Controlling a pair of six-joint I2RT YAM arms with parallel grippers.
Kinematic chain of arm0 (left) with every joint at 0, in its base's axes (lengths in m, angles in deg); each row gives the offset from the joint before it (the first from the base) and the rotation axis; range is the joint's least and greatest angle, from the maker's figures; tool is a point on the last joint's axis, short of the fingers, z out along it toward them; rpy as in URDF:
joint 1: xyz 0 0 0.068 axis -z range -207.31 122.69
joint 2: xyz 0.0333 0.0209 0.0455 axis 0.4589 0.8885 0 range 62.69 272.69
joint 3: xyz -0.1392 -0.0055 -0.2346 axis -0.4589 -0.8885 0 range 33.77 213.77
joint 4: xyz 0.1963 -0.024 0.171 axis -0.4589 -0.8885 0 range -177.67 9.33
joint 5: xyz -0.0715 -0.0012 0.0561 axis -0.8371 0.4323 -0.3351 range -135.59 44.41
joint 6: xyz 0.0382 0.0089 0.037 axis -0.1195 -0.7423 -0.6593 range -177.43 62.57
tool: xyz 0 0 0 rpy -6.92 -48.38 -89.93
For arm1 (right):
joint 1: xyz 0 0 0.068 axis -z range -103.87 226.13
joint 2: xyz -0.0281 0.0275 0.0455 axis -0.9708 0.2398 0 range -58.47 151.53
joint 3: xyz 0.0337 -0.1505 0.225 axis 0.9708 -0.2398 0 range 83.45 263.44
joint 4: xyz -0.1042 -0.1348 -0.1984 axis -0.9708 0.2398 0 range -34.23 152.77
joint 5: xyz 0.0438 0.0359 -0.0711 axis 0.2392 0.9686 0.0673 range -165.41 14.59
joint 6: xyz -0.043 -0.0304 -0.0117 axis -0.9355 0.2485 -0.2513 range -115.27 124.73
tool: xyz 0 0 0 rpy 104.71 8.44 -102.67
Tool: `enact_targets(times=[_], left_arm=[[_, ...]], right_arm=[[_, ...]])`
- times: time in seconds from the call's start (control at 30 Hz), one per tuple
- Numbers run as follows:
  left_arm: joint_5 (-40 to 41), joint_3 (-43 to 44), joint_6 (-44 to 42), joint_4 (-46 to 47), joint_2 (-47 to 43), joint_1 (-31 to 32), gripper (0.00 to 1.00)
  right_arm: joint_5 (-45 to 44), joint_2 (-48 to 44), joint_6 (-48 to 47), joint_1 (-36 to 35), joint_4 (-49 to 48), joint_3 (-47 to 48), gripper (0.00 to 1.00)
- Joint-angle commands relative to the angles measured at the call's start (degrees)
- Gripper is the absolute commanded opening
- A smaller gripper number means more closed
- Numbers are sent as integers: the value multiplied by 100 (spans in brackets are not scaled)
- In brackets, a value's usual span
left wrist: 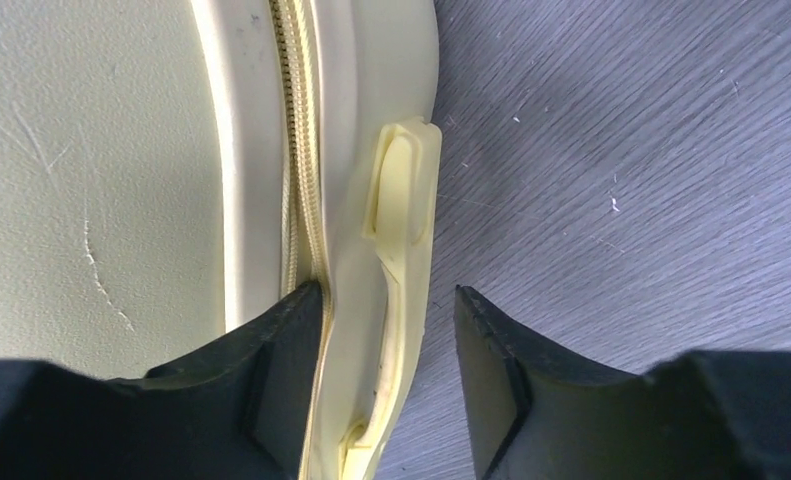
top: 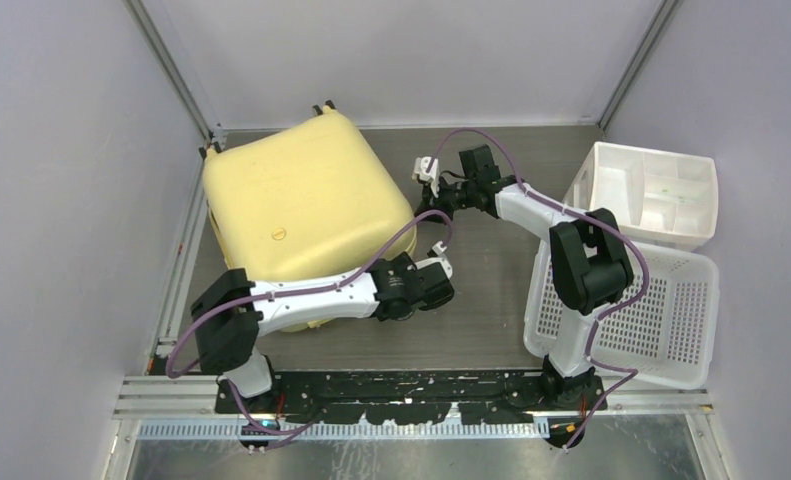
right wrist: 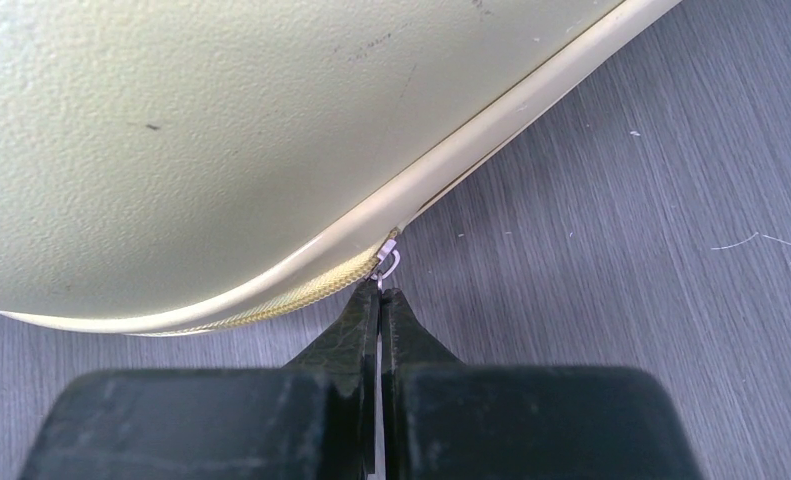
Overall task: Open, take out, and arrange the luggage
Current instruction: Unzip the luggage at the center of the board.
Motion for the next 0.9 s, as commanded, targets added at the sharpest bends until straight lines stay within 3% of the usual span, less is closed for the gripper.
enact_targets(times=[0.0,0.07,0.2,0.33,0.5,0.63,0.87], left_arm=[[-212,-60,105,15,5,62,55],[-97,58,62,-52,-189,218,68],[-367,497,-30,-255,-449,414,71],[-604,504,14,-283,-599,565,68],[-567,-8,182,-85,-609,612,57],[-468,-400,115,175,-439,207,51],[44,-713,-325,1021,-221,-34,56]], right_arm=[[-621,-173,41,218,365,-9,1],[-630,-169,33,218,372,-4,1],[-648,-134,24,220,384,7,1],[-645,-112,46,219,411,35,1],[-657,-108,24,218,414,27,1],[-655,-81,33,222,431,45,1],[-661,-86,33,225,431,45,1]])
